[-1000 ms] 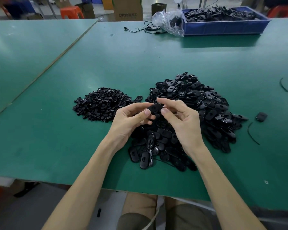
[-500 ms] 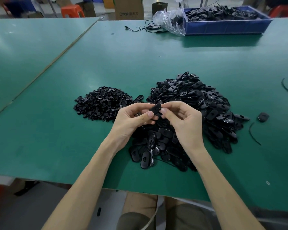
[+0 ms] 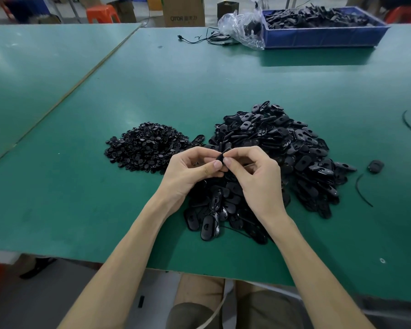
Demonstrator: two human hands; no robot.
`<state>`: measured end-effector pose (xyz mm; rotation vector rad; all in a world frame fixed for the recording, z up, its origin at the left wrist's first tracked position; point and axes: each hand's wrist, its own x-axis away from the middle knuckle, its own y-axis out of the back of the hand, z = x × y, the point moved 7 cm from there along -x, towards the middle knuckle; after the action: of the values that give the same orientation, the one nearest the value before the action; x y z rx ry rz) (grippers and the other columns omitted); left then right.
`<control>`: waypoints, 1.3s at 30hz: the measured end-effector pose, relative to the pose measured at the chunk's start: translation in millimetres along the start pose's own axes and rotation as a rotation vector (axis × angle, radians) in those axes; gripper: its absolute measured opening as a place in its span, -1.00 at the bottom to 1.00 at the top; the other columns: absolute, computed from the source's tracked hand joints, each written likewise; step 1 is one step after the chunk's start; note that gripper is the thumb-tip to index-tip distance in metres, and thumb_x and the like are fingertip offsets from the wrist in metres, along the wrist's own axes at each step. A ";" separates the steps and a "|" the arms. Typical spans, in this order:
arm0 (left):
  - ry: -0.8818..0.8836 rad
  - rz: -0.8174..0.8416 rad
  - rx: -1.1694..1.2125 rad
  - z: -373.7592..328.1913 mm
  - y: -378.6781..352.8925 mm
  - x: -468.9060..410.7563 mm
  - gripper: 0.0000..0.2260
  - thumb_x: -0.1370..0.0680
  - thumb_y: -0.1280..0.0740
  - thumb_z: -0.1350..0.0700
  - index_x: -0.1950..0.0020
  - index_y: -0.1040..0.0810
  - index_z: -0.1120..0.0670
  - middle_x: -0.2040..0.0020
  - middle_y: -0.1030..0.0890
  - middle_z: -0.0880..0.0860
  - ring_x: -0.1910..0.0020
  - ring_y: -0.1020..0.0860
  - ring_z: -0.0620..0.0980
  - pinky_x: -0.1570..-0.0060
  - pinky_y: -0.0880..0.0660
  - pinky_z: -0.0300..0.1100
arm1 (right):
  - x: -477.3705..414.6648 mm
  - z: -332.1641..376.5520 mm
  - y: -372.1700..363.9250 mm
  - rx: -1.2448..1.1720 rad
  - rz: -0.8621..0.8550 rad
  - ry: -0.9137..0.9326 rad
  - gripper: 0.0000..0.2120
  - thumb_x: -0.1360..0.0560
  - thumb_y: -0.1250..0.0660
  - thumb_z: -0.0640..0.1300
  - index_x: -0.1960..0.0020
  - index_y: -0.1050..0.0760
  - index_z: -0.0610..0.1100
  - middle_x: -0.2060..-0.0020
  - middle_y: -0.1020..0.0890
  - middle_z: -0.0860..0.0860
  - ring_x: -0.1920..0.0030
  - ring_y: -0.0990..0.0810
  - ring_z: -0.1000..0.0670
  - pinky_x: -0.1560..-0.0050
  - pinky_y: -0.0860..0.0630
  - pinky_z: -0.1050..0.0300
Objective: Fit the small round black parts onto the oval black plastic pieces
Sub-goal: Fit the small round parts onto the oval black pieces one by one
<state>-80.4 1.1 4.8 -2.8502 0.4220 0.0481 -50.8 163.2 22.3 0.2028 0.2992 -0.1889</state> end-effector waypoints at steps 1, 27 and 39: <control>0.000 0.001 -0.001 0.0 0.2 -0.1 -0.85 -0.46 -0.53 0.21 -0.02 -0.72 0.11 0.09 -0.74 0.18 0.08 -0.73 0.10 0.00 -0.64 -0.15 | -0.1 0.3 0.6 0.002 -0.009 0.005 -0.86 -0.56 -0.50 -0.20 0.01 -0.69 0.05 0.04 -0.69 0.11 0.02 -0.70 0.03 0.00 -0.64 -0.06; -0.041 -0.058 0.049 3.5 9.3 -4.6 -0.85 -0.56 -0.45 0.26 -0.13 -0.67 0.20 0.00 -0.71 0.24 0.07 -0.71 0.09 -0.08 -0.62 -0.13 | 5.6 17.0 -8.6 0.279 -0.018 0.250 -0.76 -0.60 -0.39 -0.38 -0.16 -0.73 -0.18 -0.07 -0.57 -0.03 -0.03 -0.60 0.09 -0.01 -0.47 0.40; 0.004 -0.096 0.051 8.5 11.9 -5.5 -0.81 -0.57 -0.44 0.23 -0.15 -0.66 0.26 0.06 -0.72 0.20 0.13 -0.70 0.05 -0.03 -0.63 -0.16 | 8.4 16.8 -17.0 0.349 0.025 0.327 -0.71 -0.62 -0.33 -0.36 -0.27 -0.67 -0.16 -0.10 -0.52 0.01 -0.05 -0.54 0.11 -0.09 -0.47 0.39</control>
<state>-89.1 -6.2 -6.0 -2.8161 0.2828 0.0127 -42.0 141.8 32.6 0.5860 0.5883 -0.1826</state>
